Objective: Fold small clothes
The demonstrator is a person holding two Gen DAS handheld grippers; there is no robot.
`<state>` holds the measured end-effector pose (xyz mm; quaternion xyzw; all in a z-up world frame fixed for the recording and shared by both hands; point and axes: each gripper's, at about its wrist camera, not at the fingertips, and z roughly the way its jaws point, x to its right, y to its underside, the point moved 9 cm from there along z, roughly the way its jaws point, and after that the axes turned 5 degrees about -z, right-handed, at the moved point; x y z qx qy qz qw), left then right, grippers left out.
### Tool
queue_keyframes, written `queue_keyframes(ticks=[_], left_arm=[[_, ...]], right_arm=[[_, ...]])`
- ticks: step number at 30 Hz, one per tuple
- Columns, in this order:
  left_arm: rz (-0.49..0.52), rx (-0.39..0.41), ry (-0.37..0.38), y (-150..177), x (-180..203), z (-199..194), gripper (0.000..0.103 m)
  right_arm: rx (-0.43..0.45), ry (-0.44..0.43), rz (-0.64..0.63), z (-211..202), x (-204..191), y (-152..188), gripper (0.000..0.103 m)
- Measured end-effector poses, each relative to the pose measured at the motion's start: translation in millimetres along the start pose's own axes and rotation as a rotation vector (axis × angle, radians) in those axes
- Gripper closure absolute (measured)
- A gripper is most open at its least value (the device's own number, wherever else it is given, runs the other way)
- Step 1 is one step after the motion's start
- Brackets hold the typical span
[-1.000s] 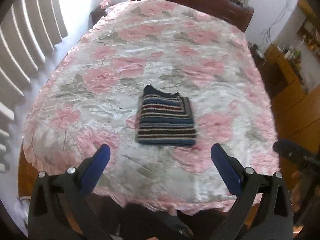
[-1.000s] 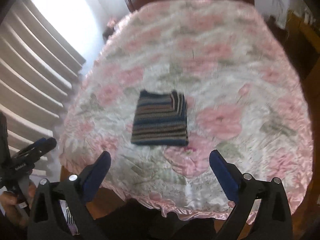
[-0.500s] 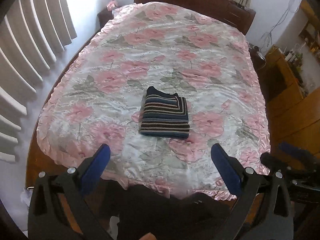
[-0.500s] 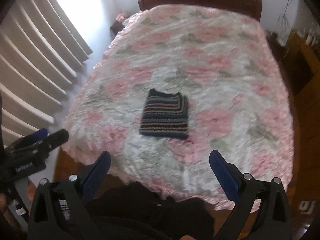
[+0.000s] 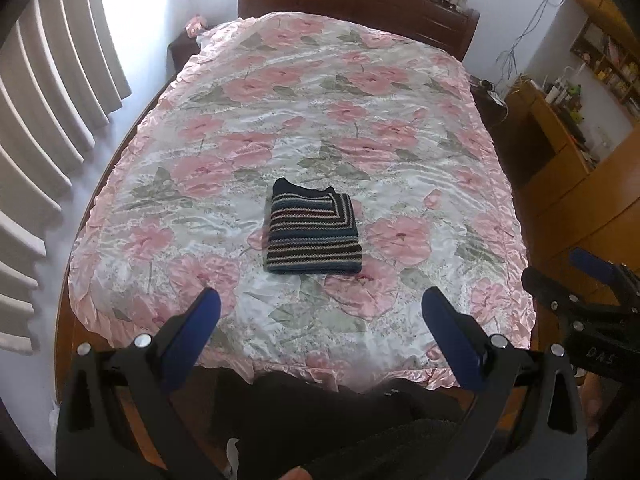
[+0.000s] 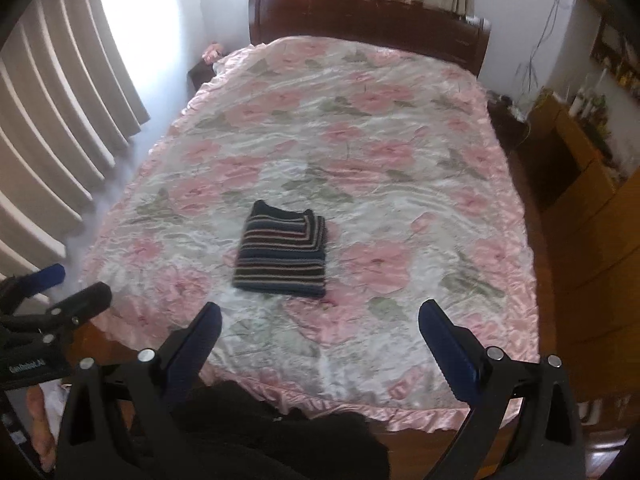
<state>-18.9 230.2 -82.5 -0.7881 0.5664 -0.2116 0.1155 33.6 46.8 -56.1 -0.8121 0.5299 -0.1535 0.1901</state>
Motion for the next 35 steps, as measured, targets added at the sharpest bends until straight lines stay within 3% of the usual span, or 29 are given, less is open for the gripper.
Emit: queue_keyframes(ticks=[4, 17, 22, 27, 35], left_arm=[[0.005, 0.001, 0.006, 1, 1, -2, 0.003], [-0.013, -0.011, -0.004, 6, -8, -4, 0.003], [-0.022, -0.028, 0.005, 3, -14, 2, 0.003], [-0.03, -0.023, 0.014, -4, -18, 3, 0.003], [-0.025, -0.013, 0.043, -12, -12, 3, 0.003]], right_arm=[[-0.018, -0.042, -0.018, 0, -10, 5, 0.004], [0.0, -0.048, -0.076, -2, -29, -1, 0.004], [0.031, -0.068, -0.107, -5, -40, -5, 0.012], [0.045, -0.055, -0.087, -8, -35, -12, 0.004], [-0.002, -0.069, -0.08, -3, -36, -14, 0.004]])
